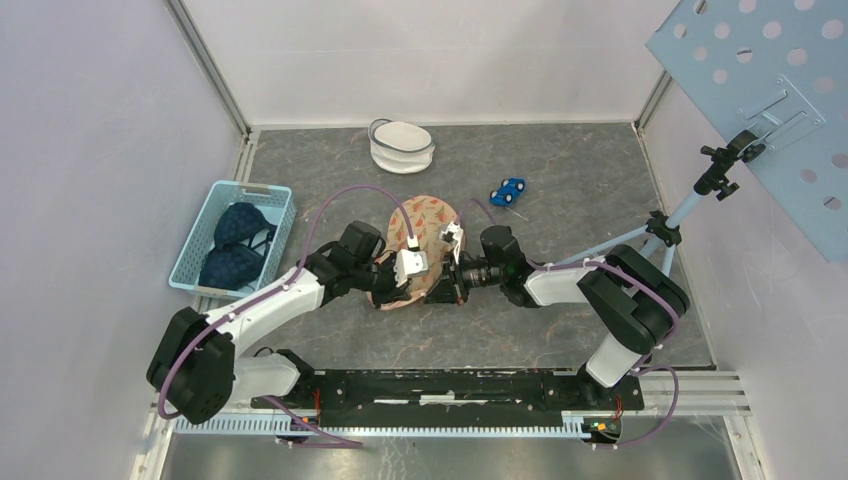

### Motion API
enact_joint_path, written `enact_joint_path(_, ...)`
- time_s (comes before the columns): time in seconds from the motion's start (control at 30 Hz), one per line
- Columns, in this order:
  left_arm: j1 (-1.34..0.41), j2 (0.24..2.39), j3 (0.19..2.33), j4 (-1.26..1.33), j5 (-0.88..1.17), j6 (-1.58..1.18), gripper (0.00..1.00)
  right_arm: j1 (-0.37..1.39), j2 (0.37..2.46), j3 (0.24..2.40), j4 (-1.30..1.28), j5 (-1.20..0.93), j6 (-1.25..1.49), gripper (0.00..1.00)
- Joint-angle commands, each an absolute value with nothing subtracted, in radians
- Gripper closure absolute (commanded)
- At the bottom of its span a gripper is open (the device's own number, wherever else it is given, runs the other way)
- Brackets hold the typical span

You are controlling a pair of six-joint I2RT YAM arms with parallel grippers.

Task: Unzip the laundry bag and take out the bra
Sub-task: Unzip the laundry bag at the center of the board.

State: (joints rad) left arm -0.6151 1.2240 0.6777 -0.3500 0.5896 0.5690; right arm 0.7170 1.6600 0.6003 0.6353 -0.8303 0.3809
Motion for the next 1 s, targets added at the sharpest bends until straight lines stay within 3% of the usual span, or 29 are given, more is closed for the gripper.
enact_joint_path(0.0, -0.62, 1.213, 0.664, -0.335, 0.525, 0.594, 0.95, 0.676, 1.661, 0.626, 0.669, -0.857, 0.364, 1.0)
enact_joint_path(0.53, -0.529, 1.164, 0.645, -0.396, 0.434, 0.846, 0.97, 0.625, 1.61, 0.593, 0.59, -0.883, 0.283, 1.0)
enact_joint_path(0.63, -0.532, 1.137, 0.673, -0.409, 0.491, 0.803, 0.72, 0.657, 1.6, 0.594, 0.604, -0.881, 0.292, 1.0)
enact_joint_path(0.7, -0.538, 1.124, 0.704, -0.45, 0.561, 0.772, 0.61, 0.679, 1.599, 0.598, 0.606, -0.877, 0.295, 1.0)
enact_joint_path(0.97, -0.633, 1.148, 0.724, -0.429, 0.613, 0.64, 0.52, 0.706, 1.654, 0.63, 0.64, -0.867, 0.336, 1.0)
